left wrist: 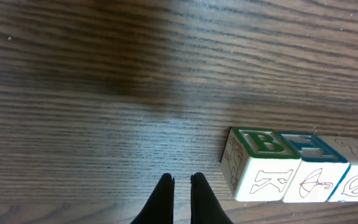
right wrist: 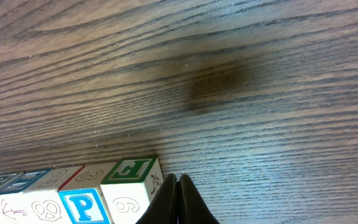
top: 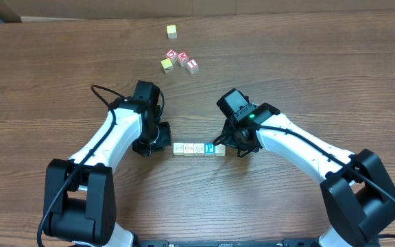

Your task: Flip 5 blocks

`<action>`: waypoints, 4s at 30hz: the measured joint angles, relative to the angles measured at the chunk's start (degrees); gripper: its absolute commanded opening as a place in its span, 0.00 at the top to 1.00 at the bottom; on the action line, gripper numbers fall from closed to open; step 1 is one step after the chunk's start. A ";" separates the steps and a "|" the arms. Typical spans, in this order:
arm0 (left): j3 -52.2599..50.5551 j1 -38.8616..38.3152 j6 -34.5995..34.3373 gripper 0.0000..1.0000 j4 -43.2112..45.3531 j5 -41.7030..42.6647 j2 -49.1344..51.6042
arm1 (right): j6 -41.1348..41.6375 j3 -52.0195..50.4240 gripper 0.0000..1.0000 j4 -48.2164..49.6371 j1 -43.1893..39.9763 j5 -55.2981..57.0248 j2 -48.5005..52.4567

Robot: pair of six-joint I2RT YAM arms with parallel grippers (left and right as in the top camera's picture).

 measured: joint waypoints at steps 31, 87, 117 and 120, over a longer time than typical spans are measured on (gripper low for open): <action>-1.79 -2.23 -0.02 0.96 3.23 -0.02 0.02 | 1.70 -4.46 0.96 4.11 -0.02 -0.55 0.59; -3.41 -3.72 -1.99 0.96 5.70 -0.02 0.02 | 1.70 -4.46 0.96 3.67 1.44 -2.21 0.59; -3.87 -3.72 -1.99 0.96 6.19 -0.02 0.02 | 1.70 -4.46 0.96 6.05 2.89 -3.17 0.63; -3.87 -3.72 -1.99 0.96 6.54 -0.02 0.02 | 1.70 -4.46 0.96 6.05 2.89 -3.19 0.66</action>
